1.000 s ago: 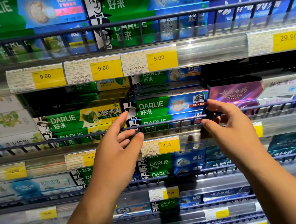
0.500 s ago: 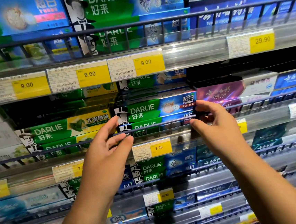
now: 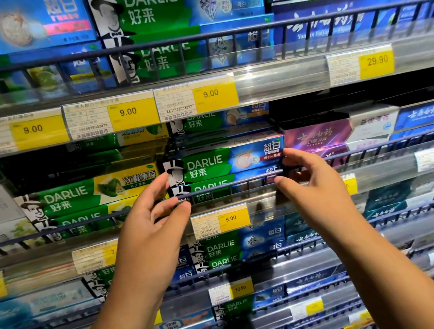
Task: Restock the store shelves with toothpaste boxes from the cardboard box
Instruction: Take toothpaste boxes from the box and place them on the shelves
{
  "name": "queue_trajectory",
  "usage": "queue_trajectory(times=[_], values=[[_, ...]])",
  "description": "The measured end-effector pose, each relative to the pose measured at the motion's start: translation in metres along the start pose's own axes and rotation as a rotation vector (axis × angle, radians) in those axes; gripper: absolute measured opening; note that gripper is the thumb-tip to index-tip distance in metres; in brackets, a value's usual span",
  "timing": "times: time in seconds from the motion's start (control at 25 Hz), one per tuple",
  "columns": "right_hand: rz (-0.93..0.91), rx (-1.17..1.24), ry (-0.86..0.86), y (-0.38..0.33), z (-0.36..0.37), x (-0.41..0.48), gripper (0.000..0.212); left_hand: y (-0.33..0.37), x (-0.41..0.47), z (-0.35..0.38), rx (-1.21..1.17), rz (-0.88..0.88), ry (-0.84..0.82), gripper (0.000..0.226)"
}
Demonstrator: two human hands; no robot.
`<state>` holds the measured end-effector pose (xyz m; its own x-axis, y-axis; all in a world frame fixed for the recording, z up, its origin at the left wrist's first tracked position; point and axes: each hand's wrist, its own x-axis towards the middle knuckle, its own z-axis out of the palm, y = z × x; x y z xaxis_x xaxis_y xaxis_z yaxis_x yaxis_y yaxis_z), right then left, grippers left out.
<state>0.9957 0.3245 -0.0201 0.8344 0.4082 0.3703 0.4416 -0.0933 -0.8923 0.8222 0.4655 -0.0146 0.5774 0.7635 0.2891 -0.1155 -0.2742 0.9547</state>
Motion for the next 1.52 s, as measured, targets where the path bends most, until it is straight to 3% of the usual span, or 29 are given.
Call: queue_trajectory(times=[0.16, 0.44, 0.76, 0.88, 1.28, 1.52], values=[[-0.011, -0.021, 0.026, 0.004, -0.009, -0.005, 0.054, 0.006, -0.01, 0.005, 0.046, 0.065, 0.056, 0.042], [-0.016, -0.051, 0.098, 0.039, -0.086, 0.003, 0.043, 0.025, -0.029, 0.085, 0.298, 0.238, -0.206, 0.037], [-0.116, -0.159, 0.028, 0.082, -0.175, 0.062, 0.047, 0.028, -0.005, 0.19, 0.665, 0.43, 0.071, 0.043], [-0.183, -0.217, 0.027, 0.092, -0.191, 0.077, 0.05, 0.029, 0.004, 0.209, 0.832, 0.41, 0.156, 0.051], [-0.242, -0.28, -0.027, 0.083, -0.187, 0.08, 0.053, 0.031, 0.013, 0.208, 1.124, 0.321, 0.176, 0.062], [-0.211, -0.237, -0.04, 0.083, -0.184, 0.083, 0.053, 0.032, 0.012, 0.207, 1.081, 0.354, 0.196, 0.058]])
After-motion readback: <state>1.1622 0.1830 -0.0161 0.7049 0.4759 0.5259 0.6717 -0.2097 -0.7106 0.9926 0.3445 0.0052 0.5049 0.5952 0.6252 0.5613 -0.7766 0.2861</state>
